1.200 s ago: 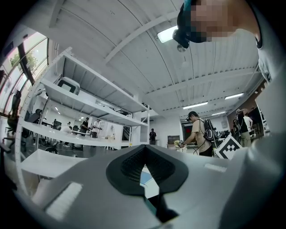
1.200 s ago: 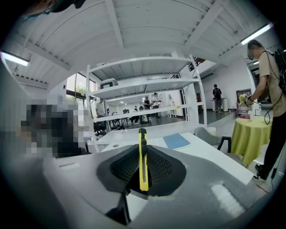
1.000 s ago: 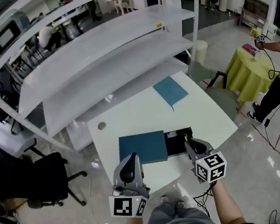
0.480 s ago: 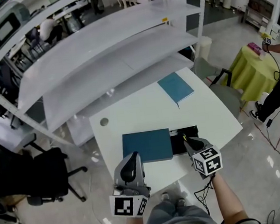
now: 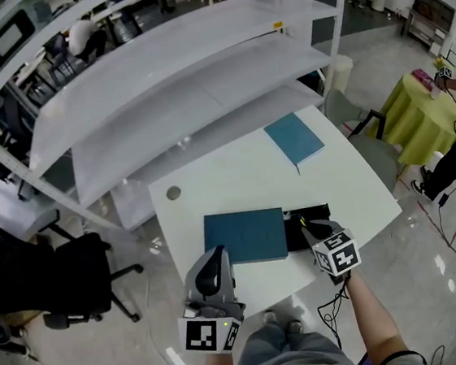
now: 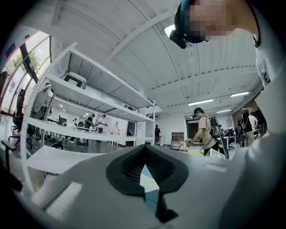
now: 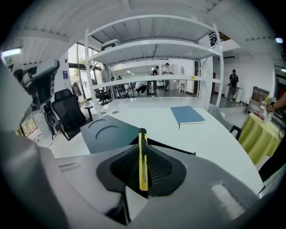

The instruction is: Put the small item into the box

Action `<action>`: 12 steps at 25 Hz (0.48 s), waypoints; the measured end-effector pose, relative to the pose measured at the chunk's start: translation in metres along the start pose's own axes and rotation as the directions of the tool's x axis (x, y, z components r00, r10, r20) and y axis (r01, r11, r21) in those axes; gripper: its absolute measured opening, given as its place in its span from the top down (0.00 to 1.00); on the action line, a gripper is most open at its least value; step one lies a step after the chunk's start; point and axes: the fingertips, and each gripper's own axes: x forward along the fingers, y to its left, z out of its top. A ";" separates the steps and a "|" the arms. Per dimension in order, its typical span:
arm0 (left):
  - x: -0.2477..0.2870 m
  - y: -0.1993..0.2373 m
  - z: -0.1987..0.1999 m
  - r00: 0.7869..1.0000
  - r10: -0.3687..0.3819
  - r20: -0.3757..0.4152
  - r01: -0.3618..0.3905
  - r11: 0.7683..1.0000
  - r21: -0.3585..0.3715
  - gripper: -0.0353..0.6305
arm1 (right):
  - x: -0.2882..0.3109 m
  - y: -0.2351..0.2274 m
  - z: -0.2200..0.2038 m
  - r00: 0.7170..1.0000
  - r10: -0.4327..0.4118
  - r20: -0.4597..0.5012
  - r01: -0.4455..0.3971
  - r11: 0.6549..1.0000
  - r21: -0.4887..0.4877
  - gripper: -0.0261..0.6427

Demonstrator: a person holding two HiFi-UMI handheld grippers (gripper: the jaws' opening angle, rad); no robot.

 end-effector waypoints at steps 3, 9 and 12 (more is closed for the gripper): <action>0.002 0.003 -0.001 1.000 0.004 -0.003 -0.004 1.000 -0.003 0.92 | 0.009 -0.002 -0.004 0.999 0.004 -0.049 -0.006 1.000 -0.027 0.88; 0.004 0.006 -0.004 1.000 0.003 -0.010 -0.004 1.000 -0.007 0.92 | 0.026 -0.008 -0.019 0.988 0.005 -0.151 -0.012 0.999 -0.047 0.88; 0.005 0.009 -0.005 1.000 0.005 -0.012 -0.005 1.000 -0.010 0.92 | 0.032 -0.009 -0.022 0.983 0.011 -0.184 -0.021 0.999 -0.048 0.88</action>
